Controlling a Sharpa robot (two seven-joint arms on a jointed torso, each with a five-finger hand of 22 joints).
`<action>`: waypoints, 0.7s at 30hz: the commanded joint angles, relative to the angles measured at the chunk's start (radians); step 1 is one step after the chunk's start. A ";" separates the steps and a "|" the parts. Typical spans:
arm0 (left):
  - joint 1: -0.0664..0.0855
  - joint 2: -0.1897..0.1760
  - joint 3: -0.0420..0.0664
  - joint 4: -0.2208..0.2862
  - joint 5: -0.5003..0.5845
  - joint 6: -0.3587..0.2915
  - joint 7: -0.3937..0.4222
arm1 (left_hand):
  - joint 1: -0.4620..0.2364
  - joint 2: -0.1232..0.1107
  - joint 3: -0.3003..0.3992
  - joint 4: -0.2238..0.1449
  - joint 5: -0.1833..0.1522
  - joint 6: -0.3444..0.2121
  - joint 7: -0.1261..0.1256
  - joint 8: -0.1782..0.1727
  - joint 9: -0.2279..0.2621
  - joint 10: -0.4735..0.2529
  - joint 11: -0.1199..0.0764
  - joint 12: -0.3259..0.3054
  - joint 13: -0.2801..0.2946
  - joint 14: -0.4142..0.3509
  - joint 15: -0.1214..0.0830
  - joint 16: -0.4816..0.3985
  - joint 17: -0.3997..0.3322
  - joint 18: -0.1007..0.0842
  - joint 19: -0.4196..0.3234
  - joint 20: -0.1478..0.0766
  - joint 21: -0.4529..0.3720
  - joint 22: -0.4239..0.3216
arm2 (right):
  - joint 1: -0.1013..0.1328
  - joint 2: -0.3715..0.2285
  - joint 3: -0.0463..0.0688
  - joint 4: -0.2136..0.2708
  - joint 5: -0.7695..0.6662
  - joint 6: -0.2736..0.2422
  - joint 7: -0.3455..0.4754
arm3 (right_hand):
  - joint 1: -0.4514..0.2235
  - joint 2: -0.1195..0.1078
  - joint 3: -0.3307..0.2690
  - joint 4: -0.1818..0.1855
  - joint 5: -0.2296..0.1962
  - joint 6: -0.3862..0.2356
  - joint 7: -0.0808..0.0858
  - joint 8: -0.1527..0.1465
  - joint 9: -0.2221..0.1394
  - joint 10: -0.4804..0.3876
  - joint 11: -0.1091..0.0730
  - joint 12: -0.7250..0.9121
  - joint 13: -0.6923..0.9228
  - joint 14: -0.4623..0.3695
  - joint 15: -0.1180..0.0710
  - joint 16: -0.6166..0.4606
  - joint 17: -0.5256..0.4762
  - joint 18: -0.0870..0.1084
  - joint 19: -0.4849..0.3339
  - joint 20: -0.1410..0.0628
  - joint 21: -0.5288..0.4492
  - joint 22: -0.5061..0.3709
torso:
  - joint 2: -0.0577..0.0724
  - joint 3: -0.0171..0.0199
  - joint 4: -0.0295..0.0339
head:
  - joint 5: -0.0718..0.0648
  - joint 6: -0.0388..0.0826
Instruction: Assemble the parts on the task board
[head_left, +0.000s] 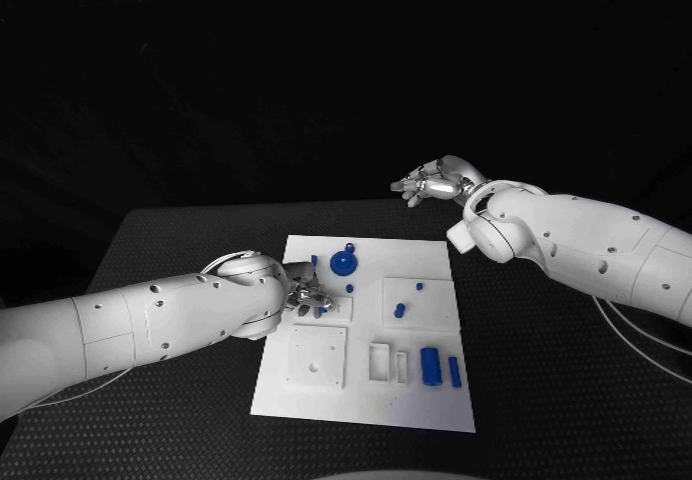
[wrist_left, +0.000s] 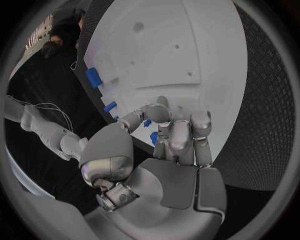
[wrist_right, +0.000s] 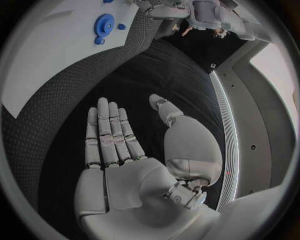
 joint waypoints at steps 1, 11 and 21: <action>-0.009 0.008 -0.005 0.005 0.021 0.022 0.013 | -0.004 -0.007 -0.001 0.008 -0.007 0.071 -0.038 -0.005 -0.001 -0.022 -0.017 0.005 -0.002 -0.025 -0.028 0.004 -0.001 0.031 -0.006 -0.092 -0.006 0.000 | -0.001 0.001 0.000 -0.001 -0.002 0.013 0.004 | -0.007 0.004 -0.005 0.001 0.005 -0.009 0.008 0.006 -0.001 -0.002 0.002 0.004 -0.001 -0.006 0.001 -0.004 0.002 -0.005 -0.006 0.003 -0.007 0.001 | 0.000 0.0001 -0.0007 | -0.001 0.000; -0.009 0.010 -0.004 0.001 0.023 0.020 0.015 | -0.007 -0.009 -0.002 0.014 -0.013 0.070 -0.038 -0.005 -0.002 -0.023 -0.017 0.006 -0.003 -0.025 -0.028 0.005 -0.002 0.031 -0.006 -0.092 -0.005 0.000 | -0.001 0.001 0.000 -0.002 -0.002 0.014 0.004 | -0.007 0.004 -0.005 0.001 0.006 -0.009 0.008 0.006 -0.001 -0.003 0.003 0.004 -0.002 -0.007 0.002 -0.005 0.002 -0.005 -0.007 0.003 -0.008 0.002 | 0.000 0.0002 -0.0002 | -0.002 0.001; -0.006 0.009 0.003 0.002 0.028 0.024 0.016 | -0.010 -0.012 -0.004 0.018 -0.019 0.070 -0.038 -0.004 -0.002 -0.023 -0.018 0.006 -0.004 -0.026 -0.028 0.006 -0.002 0.031 -0.006 -0.093 -0.005 0.000 | -0.002 0.001 0.000 -0.003 -0.002 0.016 0.003 | -0.007 0.004 -0.006 0.001 0.006 -0.009 0.008 0.006 -0.002 -0.003 0.003 0.005 -0.003 -0.008 0.002 -0.005 0.002 -0.005 -0.008 0.003 -0.008 0.003 | 0.001 -0.0003 0.0004 | -0.004 0.001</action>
